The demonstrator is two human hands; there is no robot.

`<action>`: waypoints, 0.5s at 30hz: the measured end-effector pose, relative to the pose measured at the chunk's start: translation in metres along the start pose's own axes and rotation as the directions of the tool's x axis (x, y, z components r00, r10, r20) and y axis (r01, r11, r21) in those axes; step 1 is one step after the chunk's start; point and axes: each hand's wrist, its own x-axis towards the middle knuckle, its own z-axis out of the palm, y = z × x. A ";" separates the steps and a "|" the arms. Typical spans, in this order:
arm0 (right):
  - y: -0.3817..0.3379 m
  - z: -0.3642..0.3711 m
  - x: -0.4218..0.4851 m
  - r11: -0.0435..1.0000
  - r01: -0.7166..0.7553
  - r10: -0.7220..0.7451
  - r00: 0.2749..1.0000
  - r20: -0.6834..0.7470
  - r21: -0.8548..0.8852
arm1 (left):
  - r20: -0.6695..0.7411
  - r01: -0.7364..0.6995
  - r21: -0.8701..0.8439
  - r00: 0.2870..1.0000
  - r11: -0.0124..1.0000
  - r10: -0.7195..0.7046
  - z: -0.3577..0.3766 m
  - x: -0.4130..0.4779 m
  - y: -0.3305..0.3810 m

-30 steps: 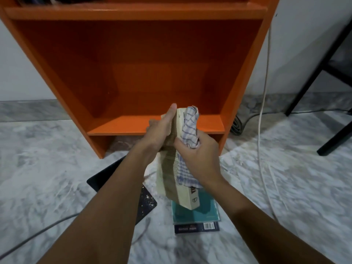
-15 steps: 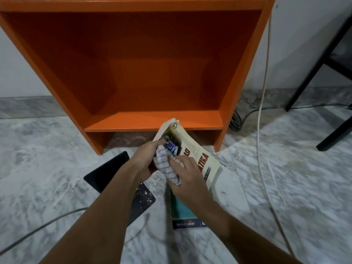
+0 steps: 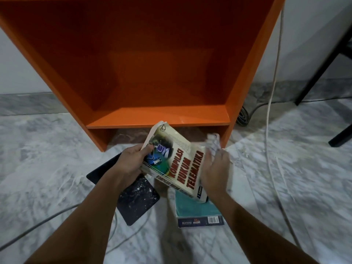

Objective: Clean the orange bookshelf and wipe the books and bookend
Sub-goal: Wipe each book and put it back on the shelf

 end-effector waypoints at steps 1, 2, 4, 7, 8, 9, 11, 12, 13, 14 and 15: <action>-0.021 0.006 -0.004 0.988 0.136 -0.141 0.988 0.069 0.070 | 0.006 -0.001 0.002 1.000 1.000 0.001 0.000 0.000 0.000; -0.041 0.013 -0.005 0.953 0.271 -0.291 0.943 0.163 0.133 | 0.010 -0.003 0.001 1.000 1.000 0.003 0.000 0.000 -0.001; -0.068 0.028 -0.005 0.835 0.534 -0.543 0.762 0.352 0.130 | 0.017 -0.015 -0.007 1.000 1.000 0.016 -0.002 0.001 -0.001; -0.077 0.048 0.005 0.717 0.694 -0.652 0.637 0.410 0.063 | 0.046 -0.042 0.000 0.998 0.999 0.042 -0.006 -0.001 -0.001; -0.071 0.052 0.012 0.763 0.646 -0.610 0.700 0.372 0.037 | 0.071 -0.046 0.011 0.996 0.999 0.046 -0.006 -0.002 0.000; -0.065 0.053 0.020 0.813 0.582 -0.545 0.771 0.331 -0.017 | 0.092 -0.050 0.018 0.995 0.999 0.048 -0.007 -0.004 0.001; -0.032 0.053 0.043 0.892 0.386 -0.317 0.906 0.283 -0.237 | 0.107 -0.057 0.025 0.993 0.998 0.054 -0.008 -0.006 0.002; -0.014 0.048 0.055 0.906 0.250 -0.170 0.954 0.246 -0.341 | 0.106 -0.061 0.029 0.993 0.998 0.057 -0.007 -0.006 0.002; 0.001 0.040 0.062 0.919 0.095 -0.023 0.982 0.188 -0.382 | 0.107 -0.064 0.035 0.992 0.997 0.060 -0.007 -0.006 0.002; 0.012 0.031 0.066 0.930 -0.036 0.085 0.989 0.118 -0.365 | 0.103 -0.066 0.043 0.993 0.997 0.061 -0.007 -0.006 0.002; 0.018 0.023 0.066 0.944 -0.114 0.136 0.989 0.051 -0.310 | 0.099 -0.065 0.051 0.993 0.997 0.059 -0.007 -0.005 0.003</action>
